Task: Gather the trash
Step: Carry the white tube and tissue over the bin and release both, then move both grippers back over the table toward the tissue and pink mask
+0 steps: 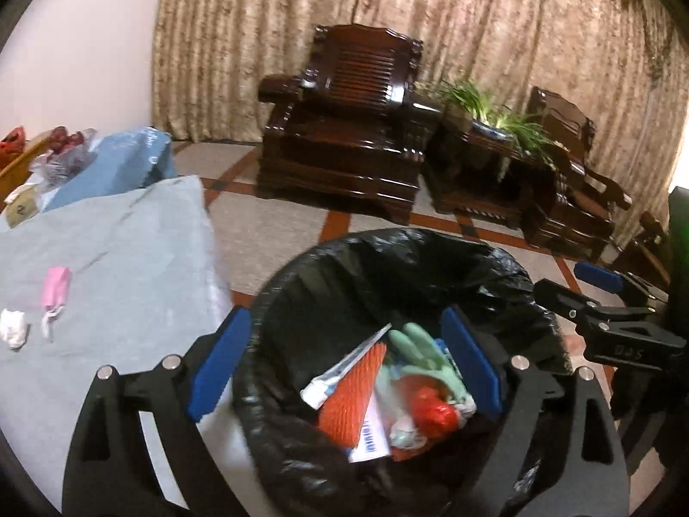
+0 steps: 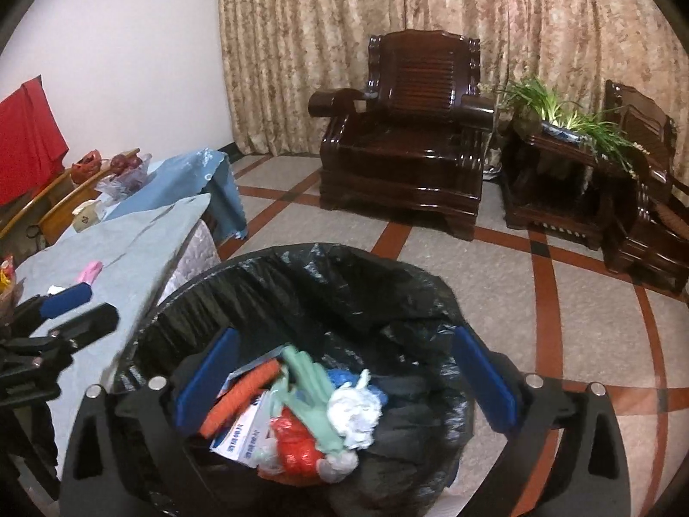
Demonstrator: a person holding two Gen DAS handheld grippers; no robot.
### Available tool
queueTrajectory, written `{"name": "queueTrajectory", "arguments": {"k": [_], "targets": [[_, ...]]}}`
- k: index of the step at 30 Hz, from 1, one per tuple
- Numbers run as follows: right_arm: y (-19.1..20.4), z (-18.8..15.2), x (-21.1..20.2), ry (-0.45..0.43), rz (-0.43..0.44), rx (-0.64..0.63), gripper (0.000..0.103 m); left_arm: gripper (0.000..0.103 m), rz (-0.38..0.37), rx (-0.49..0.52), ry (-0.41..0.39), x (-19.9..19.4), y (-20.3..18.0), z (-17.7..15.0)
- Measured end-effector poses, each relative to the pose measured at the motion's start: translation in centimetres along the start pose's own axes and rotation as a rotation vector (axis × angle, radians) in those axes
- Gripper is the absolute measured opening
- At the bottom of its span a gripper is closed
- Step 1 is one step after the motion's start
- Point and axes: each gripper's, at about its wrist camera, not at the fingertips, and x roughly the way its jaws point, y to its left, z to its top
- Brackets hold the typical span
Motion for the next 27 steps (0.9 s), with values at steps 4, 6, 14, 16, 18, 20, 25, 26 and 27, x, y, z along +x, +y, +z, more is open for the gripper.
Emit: {"name": "queueTrajectory", "arguments": {"k": [4,6,14,16,18,20,25,26,27], "targets": [[1.2,0.0,0.1,-0.001,0.026,-0.015,0.097,0.090,0.053,-0.025,-0.015,-1.7,2.2,0.1],[2.2,0.0,0.2,-0.002,0.044,-0.027,0.097,0.090,0.079,-0.037,-0.024,-2.6,3.3,0.0],[7.3,0.5,1.1,0.004,0.118,-0.091,0.097,0.090,0.182,-0.097,-0.046,-5.5,8.2,-0.8],[8.7,0.8,1.6,0.006,0.137,-0.114,0.097,0.090,0.212,-0.114,-0.051,-6.2,9.6,-1.2],[10.4,1.0,2.0,0.007,0.156,-0.136,0.097,0.090,0.249,-0.137,-0.054,-6.9,11.4,-1.5],[12.1,1.3,2.5,0.000,0.177,-0.156,0.097,0.090,0.288,-0.161,-0.057,-7.6,13.3,-1.9],[16.0,2.3,3.8,-0.012,0.218,-0.190,0.097,0.090,0.378,-0.209,-0.060,-9.1,17.7,-2.6],[17.1,2.6,4.1,-0.018,0.228,-0.197,0.097,0.090,0.398,-0.222,-0.063,-9.5,18.8,-2.8],[17.8,2.8,4.4,-0.020,0.235,-0.203,0.097,0.090,0.409,-0.229,-0.065,-9.8,19.6,-2.8]]}}
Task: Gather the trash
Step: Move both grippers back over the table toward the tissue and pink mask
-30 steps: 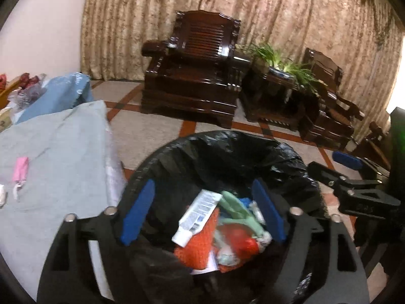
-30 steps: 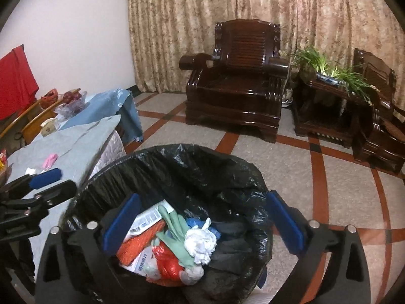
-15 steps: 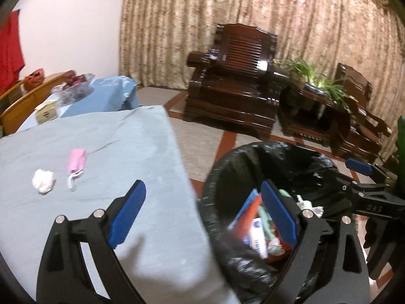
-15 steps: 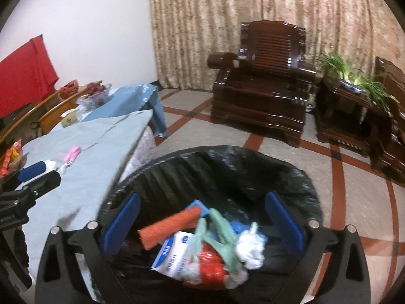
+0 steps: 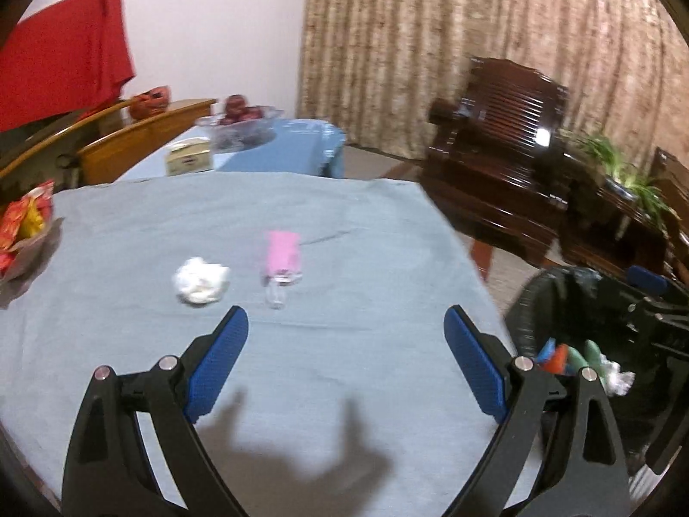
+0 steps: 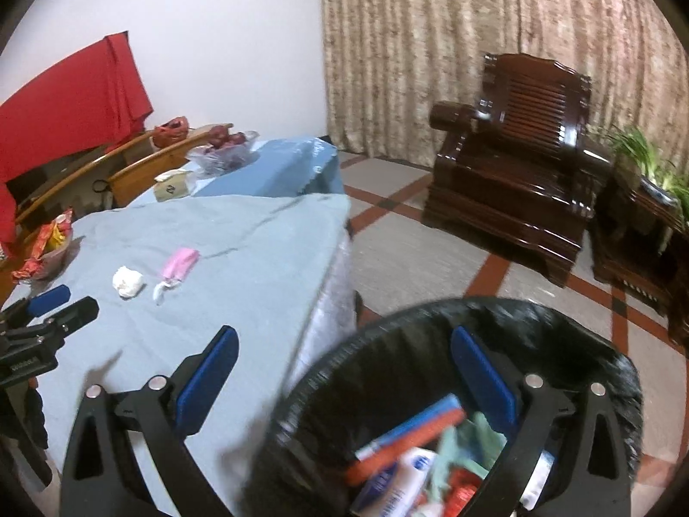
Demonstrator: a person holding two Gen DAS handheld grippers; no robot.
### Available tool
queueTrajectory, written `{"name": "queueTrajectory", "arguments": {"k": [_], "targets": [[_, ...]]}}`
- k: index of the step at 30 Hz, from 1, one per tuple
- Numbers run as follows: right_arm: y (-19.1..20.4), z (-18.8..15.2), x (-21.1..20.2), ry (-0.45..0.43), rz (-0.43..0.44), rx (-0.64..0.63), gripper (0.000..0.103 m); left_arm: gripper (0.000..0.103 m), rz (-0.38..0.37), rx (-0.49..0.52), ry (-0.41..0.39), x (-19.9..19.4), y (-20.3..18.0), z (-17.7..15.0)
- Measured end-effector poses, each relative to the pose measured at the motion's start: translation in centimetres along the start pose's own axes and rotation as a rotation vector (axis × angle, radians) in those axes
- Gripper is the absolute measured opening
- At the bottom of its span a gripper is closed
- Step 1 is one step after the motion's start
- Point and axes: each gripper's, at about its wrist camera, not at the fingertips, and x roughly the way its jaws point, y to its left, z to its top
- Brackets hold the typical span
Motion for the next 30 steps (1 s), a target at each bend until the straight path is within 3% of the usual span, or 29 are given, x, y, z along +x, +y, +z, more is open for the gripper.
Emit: {"name": "queueTrajectory", "arguments": {"k": [9,17,25,30], "targets": [[5.6,2.1,4.4,-0.018,0.052,-0.014,0.097,0.090,0.101,-0.085,-0.002,1.4,6.6,0.7],[10.3,2.9,10.2,0.023,0.071,-0.045,0.097,0.090,0.161,-0.124,0.034,4.7,10.9,0.7],[13.4,2.7,15.0,0.079,0.077,-0.071,0.097,0.089,0.185,-0.132,0.074,8.8,13.4,1.2],[14.3,2.8,16.4,0.096,0.083,-0.084,0.097,0.083,0.186,-0.140,0.107,11.5,14.5,1.4]]}}
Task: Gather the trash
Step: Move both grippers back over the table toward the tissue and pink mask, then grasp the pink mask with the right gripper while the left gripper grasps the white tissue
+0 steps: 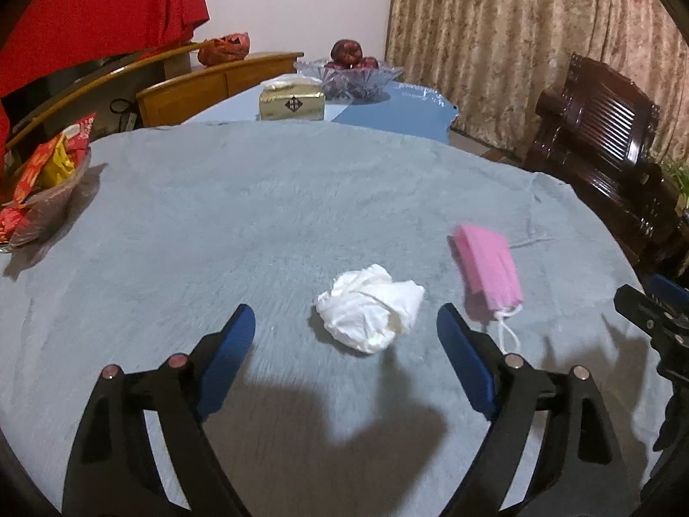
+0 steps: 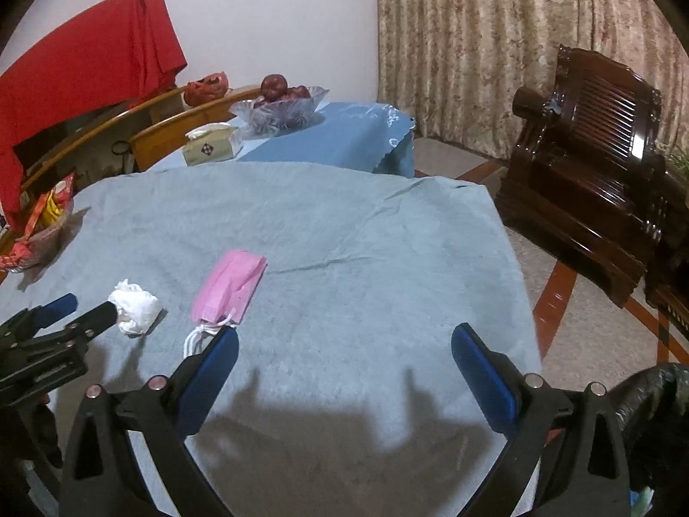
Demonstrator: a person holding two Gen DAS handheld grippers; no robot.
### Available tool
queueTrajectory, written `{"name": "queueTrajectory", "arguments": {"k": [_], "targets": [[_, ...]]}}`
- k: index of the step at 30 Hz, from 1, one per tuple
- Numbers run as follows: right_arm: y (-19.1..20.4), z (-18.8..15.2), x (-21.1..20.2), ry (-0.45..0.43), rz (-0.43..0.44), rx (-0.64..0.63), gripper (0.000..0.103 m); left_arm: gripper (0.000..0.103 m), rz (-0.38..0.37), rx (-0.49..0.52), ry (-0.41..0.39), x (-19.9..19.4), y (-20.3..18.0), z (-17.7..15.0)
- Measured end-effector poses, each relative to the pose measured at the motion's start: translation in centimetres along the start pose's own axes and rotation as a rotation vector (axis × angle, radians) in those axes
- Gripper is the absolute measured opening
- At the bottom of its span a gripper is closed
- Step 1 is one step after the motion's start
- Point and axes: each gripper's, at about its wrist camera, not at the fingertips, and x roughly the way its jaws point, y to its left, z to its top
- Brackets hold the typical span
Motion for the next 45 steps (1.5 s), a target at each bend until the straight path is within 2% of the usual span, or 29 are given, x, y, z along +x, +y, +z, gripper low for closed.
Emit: {"name": "queueTrajectory", "arguments": {"k": [3,6,8,12,16,23,28,32,35,38,40,45], "targets": [[0.4,0.3,0.7,0.003,0.005,-0.005,0.097,0.080,-0.013,-0.015,0.016,1.1,0.3,0.3],[0.3,0.7,1.2,0.003,0.009,-0.004,0.097,0.071,-0.028,-0.023,0.037,2.1,0.3,0.3],[0.3,0.9,1.5,0.003,0.009,-0.005,0.097,0.069,-0.041,-0.024,0.050,2.6,0.3,0.3],[0.6,1.3,2.0,0.005,0.012,-0.006,0.097,0.047,-0.104,-0.026,0.076,3.5,0.1,0.1],[1.2,1.6,2.6,0.009,0.021,-0.007,0.097,0.038,-0.110,-0.021,0.057,3.3,0.1,0.2],[3.0,1.9,4.1,0.021,0.054,-0.018,0.097,0.035,-0.055,-0.036,0.011,1.9,2.2,0.6],[5.2,1.9,5.5,0.034,0.077,-0.048,0.097,0.035,-0.016,-0.044,0.009,1.6,4.2,0.8],[6.8,1.7,6.7,0.063,0.092,-0.060,0.092,0.035,0.000,-0.064,0.015,1.6,5.5,0.6],[7.6,1.4,7.6,0.090,0.090,-0.080,0.083,0.035,0.005,-0.073,0.021,1.7,6.0,0.5],[7.8,1.2,8.3,0.123,0.103,-0.080,0.068,0.035,0.007,-0.077,0.022,1.6,6.2,0.3],[7.8,1.1,8.4,0.139,0.121,-0.078,0.047,0.035,0.006,-0.083,0.022,1.5,6.2,0.2],[7.7,0.9,8.2,0.153,0.166,-0.085,0.017,0.036,0.007,-0.072,0.018,1.2,6.0,0.0]]}}
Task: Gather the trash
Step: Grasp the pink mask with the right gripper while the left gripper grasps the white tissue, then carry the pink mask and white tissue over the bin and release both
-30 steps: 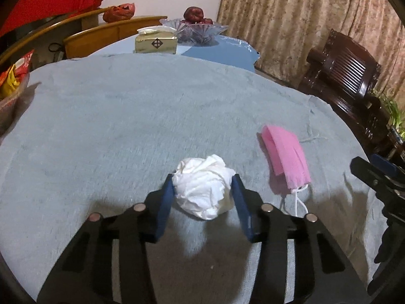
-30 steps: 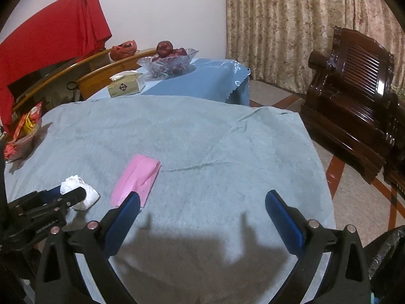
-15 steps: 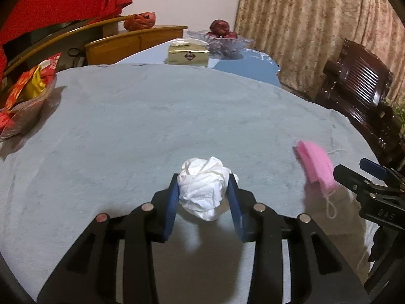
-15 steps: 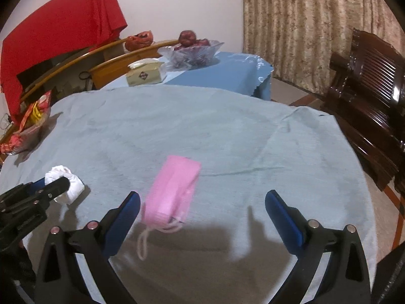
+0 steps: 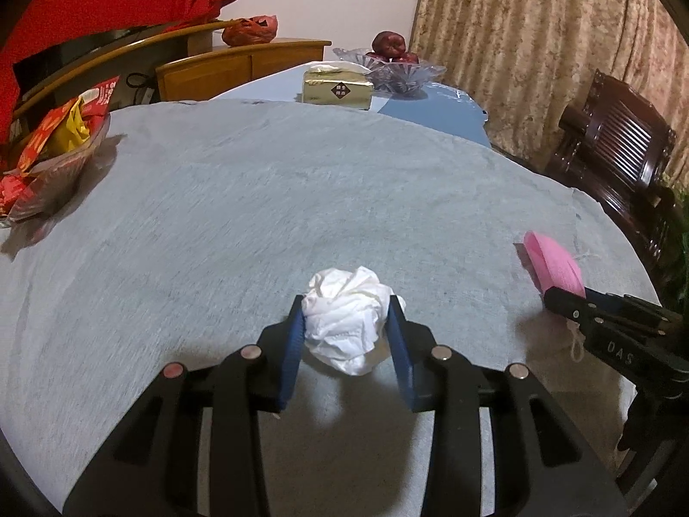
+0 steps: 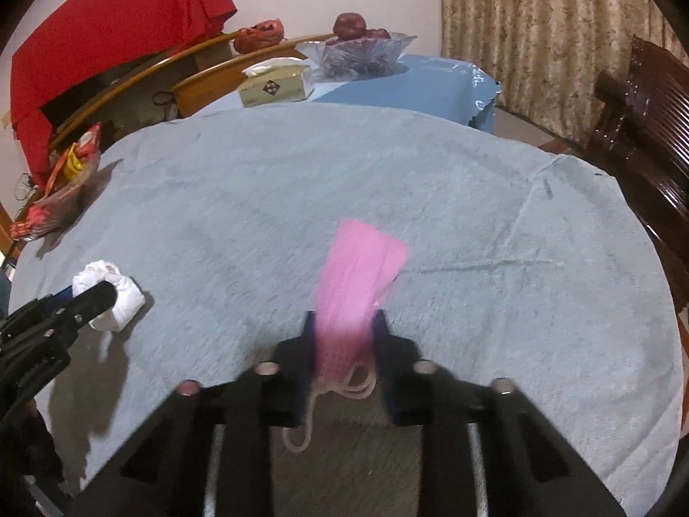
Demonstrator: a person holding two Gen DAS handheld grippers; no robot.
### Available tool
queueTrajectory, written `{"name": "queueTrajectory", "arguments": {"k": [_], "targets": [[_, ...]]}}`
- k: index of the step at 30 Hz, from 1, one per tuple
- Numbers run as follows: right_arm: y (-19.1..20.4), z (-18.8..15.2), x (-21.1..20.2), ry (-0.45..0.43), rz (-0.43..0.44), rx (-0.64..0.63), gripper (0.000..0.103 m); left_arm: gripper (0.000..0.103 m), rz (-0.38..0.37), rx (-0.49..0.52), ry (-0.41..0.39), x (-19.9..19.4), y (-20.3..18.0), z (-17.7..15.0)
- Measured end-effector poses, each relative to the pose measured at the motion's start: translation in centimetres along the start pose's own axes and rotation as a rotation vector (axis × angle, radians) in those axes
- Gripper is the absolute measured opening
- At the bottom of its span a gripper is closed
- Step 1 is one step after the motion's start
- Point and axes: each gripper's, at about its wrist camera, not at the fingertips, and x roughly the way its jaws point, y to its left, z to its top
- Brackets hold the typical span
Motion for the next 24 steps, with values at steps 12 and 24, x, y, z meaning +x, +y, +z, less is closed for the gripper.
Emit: {"name": "queueTrajectory", "arguments": {"k": [12,24], "targets": [[-1.0,-0.3,-5.0,-0.068,0.042,0.015,0.012,0.036,-0.024,0.042,-0.032,-3.2,-3.2,0.2],[-2.3,-1.4,-12.1,-0.143,0.031,-0.011,0.012,0.036,-0.090,0.086,-0.075,-8.0,-8.2,-0.7]]}}
